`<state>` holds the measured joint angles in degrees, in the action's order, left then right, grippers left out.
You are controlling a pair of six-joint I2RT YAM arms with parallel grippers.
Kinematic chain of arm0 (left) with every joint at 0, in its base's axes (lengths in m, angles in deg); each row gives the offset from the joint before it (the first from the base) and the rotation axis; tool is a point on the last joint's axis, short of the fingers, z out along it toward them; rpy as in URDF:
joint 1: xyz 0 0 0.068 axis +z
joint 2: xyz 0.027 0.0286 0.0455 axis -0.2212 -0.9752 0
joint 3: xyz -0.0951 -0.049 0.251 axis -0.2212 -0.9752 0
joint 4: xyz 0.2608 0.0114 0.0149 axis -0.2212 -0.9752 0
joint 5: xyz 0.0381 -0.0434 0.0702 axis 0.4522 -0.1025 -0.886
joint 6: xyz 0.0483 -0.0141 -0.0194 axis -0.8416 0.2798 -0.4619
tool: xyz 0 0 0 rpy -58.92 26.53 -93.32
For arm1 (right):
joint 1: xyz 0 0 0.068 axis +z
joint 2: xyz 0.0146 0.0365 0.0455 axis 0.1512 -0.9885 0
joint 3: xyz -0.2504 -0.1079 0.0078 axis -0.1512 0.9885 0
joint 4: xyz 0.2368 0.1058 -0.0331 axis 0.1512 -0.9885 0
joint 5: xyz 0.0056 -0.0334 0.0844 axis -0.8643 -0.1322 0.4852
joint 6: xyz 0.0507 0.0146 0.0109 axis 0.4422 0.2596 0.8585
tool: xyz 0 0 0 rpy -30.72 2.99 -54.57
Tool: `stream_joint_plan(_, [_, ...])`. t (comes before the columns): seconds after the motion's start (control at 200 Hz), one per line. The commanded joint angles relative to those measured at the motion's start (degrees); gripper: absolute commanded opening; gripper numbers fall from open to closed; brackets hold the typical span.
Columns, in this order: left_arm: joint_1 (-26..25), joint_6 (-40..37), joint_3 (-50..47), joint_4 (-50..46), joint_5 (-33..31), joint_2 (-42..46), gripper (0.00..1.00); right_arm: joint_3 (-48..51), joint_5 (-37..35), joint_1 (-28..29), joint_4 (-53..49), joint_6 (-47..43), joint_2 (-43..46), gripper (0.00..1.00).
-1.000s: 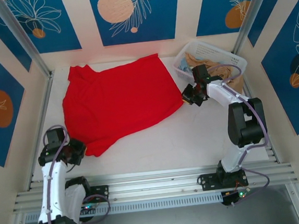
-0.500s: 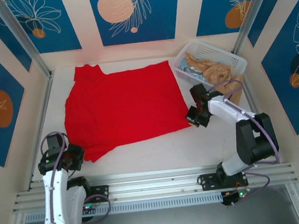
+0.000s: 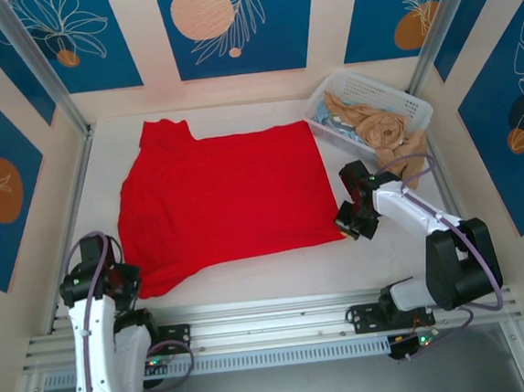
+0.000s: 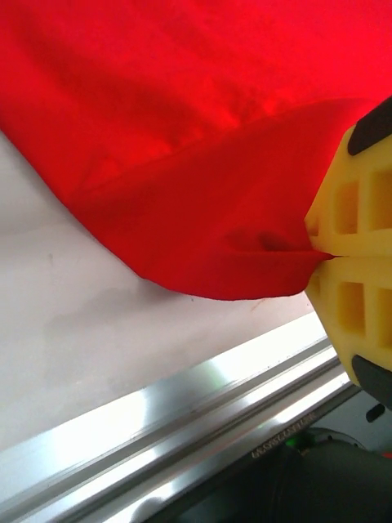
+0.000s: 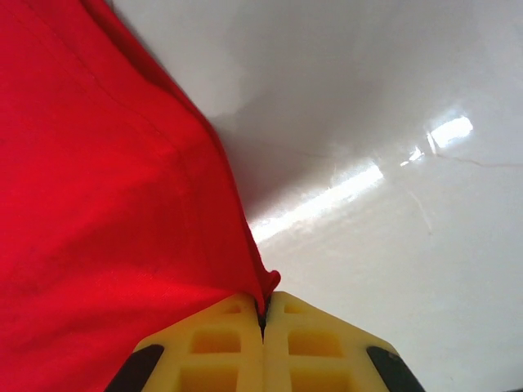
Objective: Fold and stack the t-shirts
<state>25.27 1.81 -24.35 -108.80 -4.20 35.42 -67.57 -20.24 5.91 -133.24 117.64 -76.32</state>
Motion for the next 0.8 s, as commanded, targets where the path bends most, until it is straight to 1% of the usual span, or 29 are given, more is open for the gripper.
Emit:
stream_joint_plan(0.0, [-0.57, 1.6, 0.63, -3.73, -1.33, -1.76, 0.0, 1.33, -2.29, -0.19, -4.37, 1.76, 1.16, 0.0])
stream_joint_plan(0.12, [-1.06, 0.51, 0.41, 0.75, -1.94, -3.15, 0.0, 2.0, -2.1, -0.78, -2.39, 1.05, 0.32, 0.0])
stream_joint_plan(0.26, [-2.1, -4.5, 2.59, 10.72, -0.42, -9.25, 0.0, 0.37, 0.62, -0.55, -1.78, 1.02, -3.04, 0.0])
stream_joint_plan(0.335, [-3.55, -5.31, 4.46, 14.77, -0.48, -11.94, 0.0, -0.53, 1.41, -0.38, -1.44, 1.58, -3.95, 0.0])
stream_joint_plan(0.435, [-5.43, -6.96, 8.12, 16.89, -1.9, -16.23, 0.0, -2.71, 2.5, -0.96, -2.1, 2.37, -5.33, 0.0])
stream_joint_plan(0.56, [-8.41, -8.9, 13.75, 16.94, -6.05, -21.83, 0.0, -6.27, 3.49, -1.33, -3.65, 2.94, -7.23, 0.0])
stream_joint_plan(0.695, [-9.48, -10.19, 17.9, 17.05, -7.94, -28.1, 0.0, -10.92, 3.94, -1.97, -5.24, 3.32, -10.39, 0.0])
stream_joint_plan(0.795, [-9.72, -11.63, 20.99, 15.82, -9.73, -32.43, 0.0, -14.61, 2.96, -2.17, -5.63, 3.02, -12.55, 0.0])
